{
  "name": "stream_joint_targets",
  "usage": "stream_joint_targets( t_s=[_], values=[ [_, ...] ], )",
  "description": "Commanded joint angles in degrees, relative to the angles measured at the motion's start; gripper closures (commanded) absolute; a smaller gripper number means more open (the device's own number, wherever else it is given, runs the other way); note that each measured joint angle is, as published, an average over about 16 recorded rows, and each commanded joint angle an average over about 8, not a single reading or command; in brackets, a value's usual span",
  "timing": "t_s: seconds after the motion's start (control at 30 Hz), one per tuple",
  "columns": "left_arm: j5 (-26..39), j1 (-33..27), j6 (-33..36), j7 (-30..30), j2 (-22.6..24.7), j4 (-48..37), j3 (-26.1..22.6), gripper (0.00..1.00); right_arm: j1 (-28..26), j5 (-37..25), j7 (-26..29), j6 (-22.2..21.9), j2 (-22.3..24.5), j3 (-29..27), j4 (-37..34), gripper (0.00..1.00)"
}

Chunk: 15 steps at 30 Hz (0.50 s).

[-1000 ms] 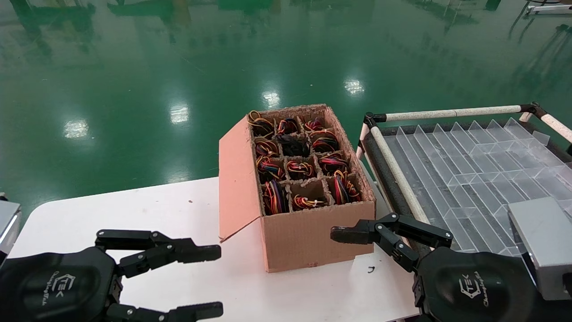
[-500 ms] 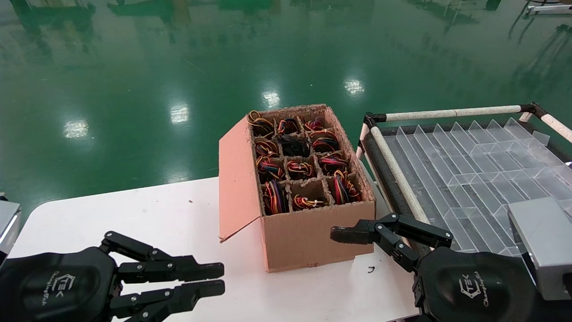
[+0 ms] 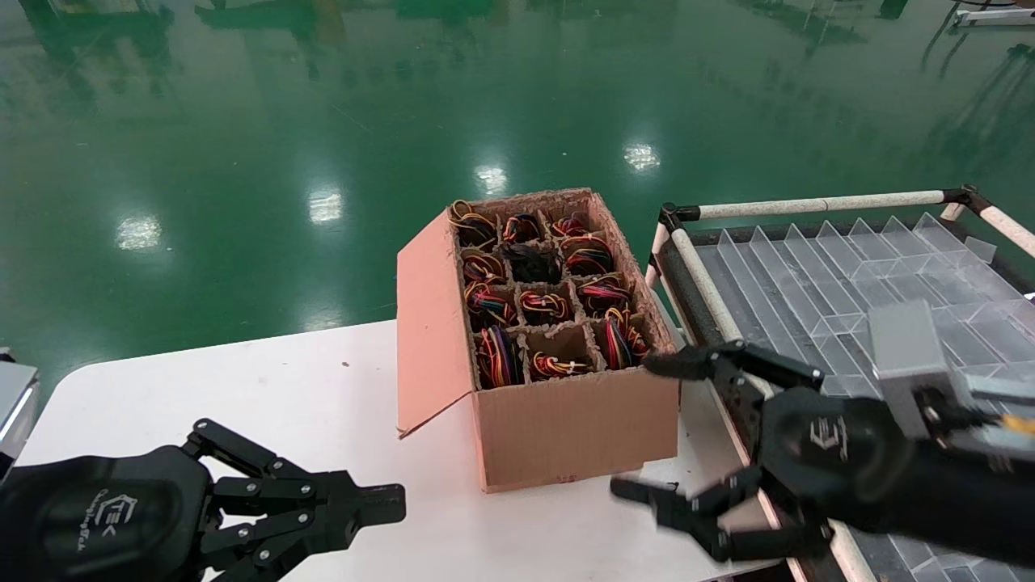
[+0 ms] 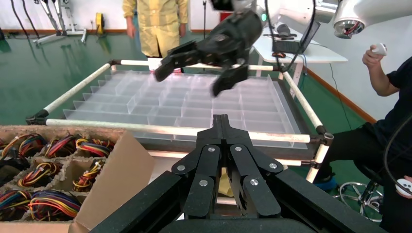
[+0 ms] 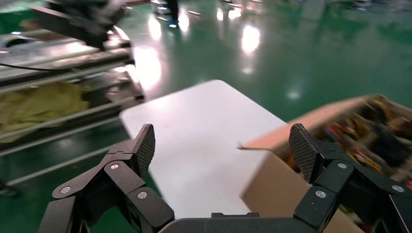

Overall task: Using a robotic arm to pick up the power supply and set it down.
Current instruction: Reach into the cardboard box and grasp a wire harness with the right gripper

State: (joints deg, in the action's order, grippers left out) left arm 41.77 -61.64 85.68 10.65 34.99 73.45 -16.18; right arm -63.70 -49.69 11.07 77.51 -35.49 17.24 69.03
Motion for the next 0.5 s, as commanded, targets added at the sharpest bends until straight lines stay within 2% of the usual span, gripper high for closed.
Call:
stream_joint_targets(
  t_s=[0.03, 0.1, 0.17, 0.5],
  values=[
    [0.0, 0.0, 0.0, 0.0, 0.0, 0.0, 0.0, 0.22, -0.4, -1.5, -0.1, -1.6, -0.2, 0.2, -1.0, 0.0],
    [0.0, 0.0, 0.0, 0.0, 0.0, 0.0, 0.0, 0.08, -1.2, -3.0, -0.5, -3.0, -0.8, 0.5, -2.4, 0.0],
    [0.0, 0.0, 0.0, 0.0, 0.0, 0.0, 0.0, 0.01, -2.2, -4.5, -0.9, -4.2, -1.5, 0.9, -4.0, 0.0],
    [0.0, 0.0, 0.0, 0.0, 0.0, 0.0, -0.1, 0.0, -10.5, -14.0, -2.8, -7.8, -6.3, 4.8, -15.0, 0.0]
  ],
)
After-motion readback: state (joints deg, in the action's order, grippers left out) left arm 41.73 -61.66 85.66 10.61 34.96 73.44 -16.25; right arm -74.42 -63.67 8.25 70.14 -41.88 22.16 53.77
